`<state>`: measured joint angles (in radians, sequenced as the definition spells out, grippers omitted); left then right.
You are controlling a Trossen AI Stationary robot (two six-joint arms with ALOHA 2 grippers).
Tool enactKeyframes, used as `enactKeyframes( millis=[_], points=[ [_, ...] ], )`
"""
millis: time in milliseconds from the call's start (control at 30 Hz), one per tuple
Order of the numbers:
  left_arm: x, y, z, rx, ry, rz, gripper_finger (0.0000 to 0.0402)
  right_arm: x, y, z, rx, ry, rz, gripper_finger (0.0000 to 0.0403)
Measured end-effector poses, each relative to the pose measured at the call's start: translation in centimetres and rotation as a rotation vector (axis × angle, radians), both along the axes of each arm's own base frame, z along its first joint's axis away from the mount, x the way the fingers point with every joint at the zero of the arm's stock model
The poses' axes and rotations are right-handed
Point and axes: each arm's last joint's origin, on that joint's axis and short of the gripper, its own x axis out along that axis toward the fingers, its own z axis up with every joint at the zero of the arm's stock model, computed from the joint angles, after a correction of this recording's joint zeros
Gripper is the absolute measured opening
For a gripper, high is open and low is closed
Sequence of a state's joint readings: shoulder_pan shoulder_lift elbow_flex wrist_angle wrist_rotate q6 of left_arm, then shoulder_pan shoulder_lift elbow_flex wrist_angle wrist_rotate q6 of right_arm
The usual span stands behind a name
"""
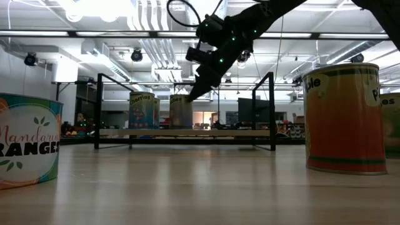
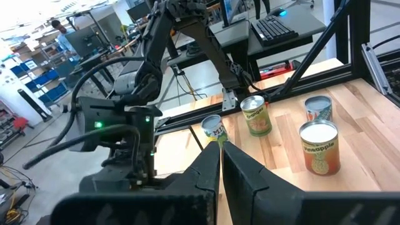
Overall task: Pick and place cans onto a shelf
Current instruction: Put the canned peaches on the shelf
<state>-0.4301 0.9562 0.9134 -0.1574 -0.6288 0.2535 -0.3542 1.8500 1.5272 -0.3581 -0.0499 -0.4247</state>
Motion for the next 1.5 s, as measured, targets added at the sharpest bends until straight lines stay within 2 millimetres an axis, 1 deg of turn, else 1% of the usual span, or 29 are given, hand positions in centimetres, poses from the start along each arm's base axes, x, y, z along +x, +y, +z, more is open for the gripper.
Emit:
enactKeyframes(
  millis=[133, 233, 433, 667, 800, 967, 1033, 1133, 1300, 1500],
  points=[
    [0.0, 0.0, 0.0, 0.0, 0.0, 0.0, 0.0, -0.4, -1.0, 0.1, -0.063, 0.017, -0.068, 0.0009],
    [0.0, 0.0, 0.0, 0.0, 0.0, 0.0, 0.0, -0.6, -1.6, 0.1, -0.062, 0.017, -0.092, 0.0009],
    [0.0, 0.0, 0.0, 0.0, 0.0, 0.0, 0.0, -0.7, -1.7, -0.1, -0.043, 0.016, -0.093, 0.0009],
    [0.0, 0.0, 0.0, 0.0, 0.0, 0.0, 0.0, -0.1, -2.2, 0.6, -0.078, -0.102, -0.113, 0.0009],
    [0.0, 0.0, 0.0, 0.0, 0.0, 0.0, 0.0, -0.1, -2.4, 0.6, -0.078, -0.114, -0.121, 0.0009],
    [0.0, 0.0, 0.0, 0.0, 0.0, 0.0, 0.0, -0.2, -2.3, 0.3, -0.059, -0.093, -0.122, 0.0009],
    [0.0, 0.0, 0.0, 0.0, 0.0, 0.0, 0.0, -0.2, -2.3, -0.1, -0.057, -0.082, -0.124, 0.0009],
    [0.0, 0.0, 0.0, 0.0, 0.0, 0.0, 0.0, -0.3, -2.7, -0.8, -0.049, -0.068, -0.138, 0.0009],
    [0.0, 0.0, 0.0, 0.0, 0.0, 0.0, 0.0, 0.1, -3.5, -1.6, -0.076, -0.091, -0.141, 0.0009],
    [0.0, 0.0, 0.0, 0.0, -0.001, 0.0, 0.0, 0.3, -4.1, -1.4, -0.099, -0.138, -0.145, 0.0009]
  ],
)
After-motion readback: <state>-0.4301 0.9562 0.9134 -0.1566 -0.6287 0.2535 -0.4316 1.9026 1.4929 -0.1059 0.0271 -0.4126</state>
